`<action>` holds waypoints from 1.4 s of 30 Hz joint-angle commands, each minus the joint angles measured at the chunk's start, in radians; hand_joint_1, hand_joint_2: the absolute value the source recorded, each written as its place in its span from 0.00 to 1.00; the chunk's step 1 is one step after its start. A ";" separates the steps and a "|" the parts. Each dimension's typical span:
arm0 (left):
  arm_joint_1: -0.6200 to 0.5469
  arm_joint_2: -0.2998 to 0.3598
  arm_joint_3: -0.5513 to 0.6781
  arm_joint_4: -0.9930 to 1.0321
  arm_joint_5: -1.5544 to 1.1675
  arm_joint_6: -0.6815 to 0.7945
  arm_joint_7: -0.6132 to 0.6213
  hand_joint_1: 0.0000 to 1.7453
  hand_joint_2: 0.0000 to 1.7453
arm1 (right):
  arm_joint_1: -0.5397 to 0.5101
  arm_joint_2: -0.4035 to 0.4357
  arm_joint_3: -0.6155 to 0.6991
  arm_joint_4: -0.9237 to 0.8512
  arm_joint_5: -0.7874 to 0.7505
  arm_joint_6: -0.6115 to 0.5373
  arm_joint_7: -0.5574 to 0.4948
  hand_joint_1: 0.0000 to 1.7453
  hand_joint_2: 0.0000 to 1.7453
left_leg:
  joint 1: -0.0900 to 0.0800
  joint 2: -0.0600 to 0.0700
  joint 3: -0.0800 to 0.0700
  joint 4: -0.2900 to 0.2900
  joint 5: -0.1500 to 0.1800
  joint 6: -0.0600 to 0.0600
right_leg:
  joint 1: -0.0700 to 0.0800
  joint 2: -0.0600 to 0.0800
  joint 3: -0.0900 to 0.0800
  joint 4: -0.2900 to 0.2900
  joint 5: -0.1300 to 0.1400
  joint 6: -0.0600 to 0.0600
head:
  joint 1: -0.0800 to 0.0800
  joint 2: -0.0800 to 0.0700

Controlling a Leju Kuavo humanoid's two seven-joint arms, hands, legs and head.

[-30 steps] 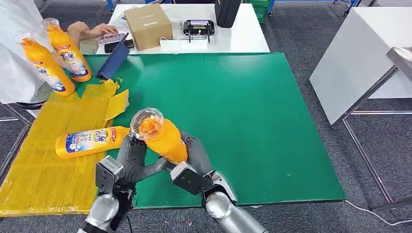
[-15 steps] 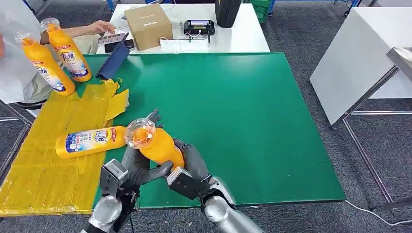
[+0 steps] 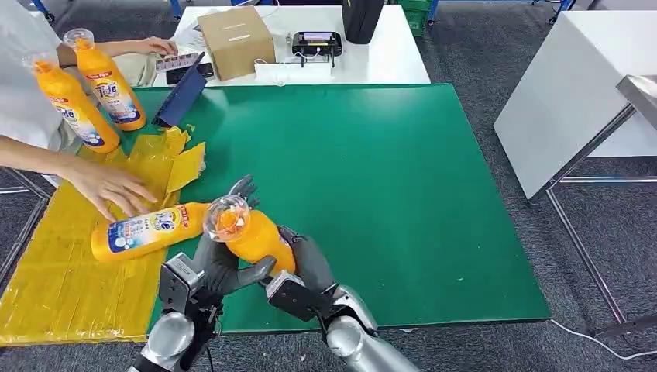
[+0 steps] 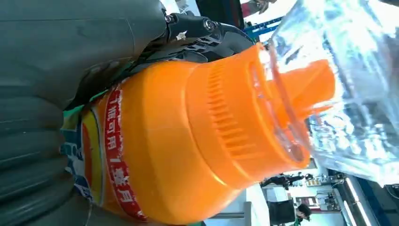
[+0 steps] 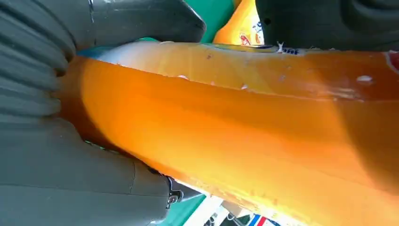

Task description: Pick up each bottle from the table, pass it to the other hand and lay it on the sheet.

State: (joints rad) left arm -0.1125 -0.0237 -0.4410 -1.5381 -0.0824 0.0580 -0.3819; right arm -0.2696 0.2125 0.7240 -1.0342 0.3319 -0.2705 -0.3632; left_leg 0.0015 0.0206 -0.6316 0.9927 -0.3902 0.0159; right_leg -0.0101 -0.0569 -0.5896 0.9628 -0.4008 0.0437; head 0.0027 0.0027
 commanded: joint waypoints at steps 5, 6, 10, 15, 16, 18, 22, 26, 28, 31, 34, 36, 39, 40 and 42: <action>-0.033 -0.009 -0.048 0.057 0.001 -0.007 0.005 1.00 1.00 | -0.011 -0.032 0.042 0.012 0.015 -0.013 -0.013 1.00 1.00 | 0.001 -0.003 0.004 0.000 -0.002 -0.001 | 0.000 0.002 0.004 -0.001 -0.002 -0.001 | 0.000 0.000; -0.031 -0.011 -0.046 0.057 0.001 -0.005 0.004 1.00 1.00 | -0.005 -0.036 0.039 0.001 0.016 -0.016 -0.012 1.00 1.00 | 0.001 -0.003 0.006 0.000 -0.003 -0.001 | 0.000 0.003 0.007 0.000 -0.003 -0.002 | 0.000 0.000; -0.032 -0.015 -0.040 0.054 -0.002 0.002 0.004 1.00 1.00 | 0.014 -0.046 0.022 -0.030 0.015 -0.027 -0.015 1.00 1.00 | 0.001 -0.003 0.004 0.000 -0.002 -0.001 | 0.000 0.002 0.005 -0.001 -0.003 -0.001 | 0.000 0.000; -0.030 -0.015 -0.038 0.049 -0.002 0.003 0.004 1.00 1.00 | 0.017 -0.049 0.019 -0.039 0.015 -0.028 -0.015 1.00 1.00 | 0.000 -0.003 0.003 0.000 -0.002 -0.001 | 0.000 0.002 0.004 0.000 -0.002 -0.001 | 0.000 0.000; -0.029 -0.014 -0.038 0.048 -0.008 0.008 0.004 1.00 1.00 | 0.024 -0.051 0.013 -0.050 0.014 -0.035 -0.018 1.00 1.00 | 0.001 -0.003 0.003 0.000 -0.002 -0.001 | 0.000 0.002 0.004 -0.001 -0.002 -0.001 | 0.000 0.000; -0.028 -0.014 -0.033 0.042 -0.030 0.031 0.006 1.00 1.00 | 0.049 -0.059 -0.012 -0.101 0.005 -0.064 -0.034 0.00 1.00 | 0.001 -0.003 0.006 0.000 -0.003 -0.001 | 0.000 0.004 0.006 0.000 -0.003 -0.001 | 0.000 0.000; -0.024 0.008 0.000 -0.001 -0.139 0.131 0.010 1.00 1.00 | 0.139 -0.097 -0.085 -0.296 -0.027 -0.083 -0.045 0.00 1.00 | 0.001 -0.004 0.002 0.000 -0.002 -0.001 | 0.000 0.001 0.003 0.000 -0.002 -0.001 | 0.000 0.000; -0.070 0.049 0.071 -0.014 -0.609 0.406 0.124 1.00 1.00 | 0.301 -0.127 -0.241 -0.619 -0.098 -0.053 -0.067 0.00 0.00 | 0.001 -0.006 0.002 0.002 -0.003 -0.001 | 0.000 0.000 0.004 0.002 -0.005 -0.001 | 0.000 0.000; -0.076 0.051 0.079 -0.013 -0.608 0.399 0.126 1.00 1.00 | 0.312 -0.131 -0.251 -0.644 -0.095 -0.038 -0.057 0.00 0.00 | 0.001 -0.007 0.001 0.002 -0.002 -0.001 | 0.000 -0.001 0.003 0.002 -0.004 -0.001 | 0.000 0.000; -0.074 0.043 0.077 -0.006 -0.609 0.399 0.125 1.00 1.00 | 0.307 -0.120 -0.250 -0.624 -0.093 -0.037 -0.059 0.00 0.00 | 0.000 -0.003 -0.001 0.000 -0.001 -0.001 | 0.000 0.001 0.001 0.000 -0.001 -0.001 | 0.000 0.000; -0.135 0.095 0.068 0.056 -1.084 0.440 0.315 1.00 1.00 | 0.332 -0.118 -0.298 -0.687 -0.148 -0.051 -0.113 0.00 0.00 | 0.000 -0.003 0.000 0.000 -0.001 -0.001 | 0.000 0.002 0.001 0.000 -0.002 -0.001 | 0.000 0.000; -0.217 0.135 0.062 0.142 -1.336 0.387 0.434 1.00 1.00 | 0.353 -0.123 -0.339 -0.757 -0.176 -0.045 -0.108 0.00 1.00 | 0.001 -0.006 0.000 0.001 -0.001 -0.001 | 0.000 0.000 0.001 0.001 -0.002 -0.001 | 0.000 0.000; -0.490 0.345 -0.288 0.358 -1.488 0.230 0.813 1.00 1.00 | 0.365 -0.114 -0.377 -0.843 -0.205 -0.022 -0.122 0.00 1.00 | 0.001 -0.011 0.000 0.001 0.000 -0.002 | 0.000 -0.005 0.002 0.003 -0.004 -0.002 | 0.000 0.000; -0.524 0.339 -0.306 0.417 -1.488 0.213 0.817 1.00 1.00 | 0.367 -0.110 -0.382 -0.862 -0.203 -0.025 -0.125 0.00 1.00 | 0.001 -0.011 -0.001 0.001 0.001 -0.002 | 0.000 -0.007 0.000 0.002 -0.003 -0.002 | 0.000 0.000; -0.603 0.328 -0.325 0.560 -1.488 0.131 0.794 1.00 1.00 | 0.360 -0.107 -0.390 -0.890 -0.202 -0.034 -0.128 0.00 1.00 | 0.001 -0.010 0.000 0.001 0.001 -0.002 | 0.001 -0.004 0.000 0.002 -0.001 -0.004 | 0.000 0.000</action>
State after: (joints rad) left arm -0.3174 0.1294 -0.4387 -1.4479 -1.5769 0.3516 0.2857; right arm 0.0699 0.1175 0.4295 -1.7454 0.1401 -0.3006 -0.4780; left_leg 0.0017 0.0209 -0.6341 0.9929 -0.3879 0.0139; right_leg -0.0097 -0.0569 -0.5949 0.9631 -0.3978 0.0410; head 0.0031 0.0027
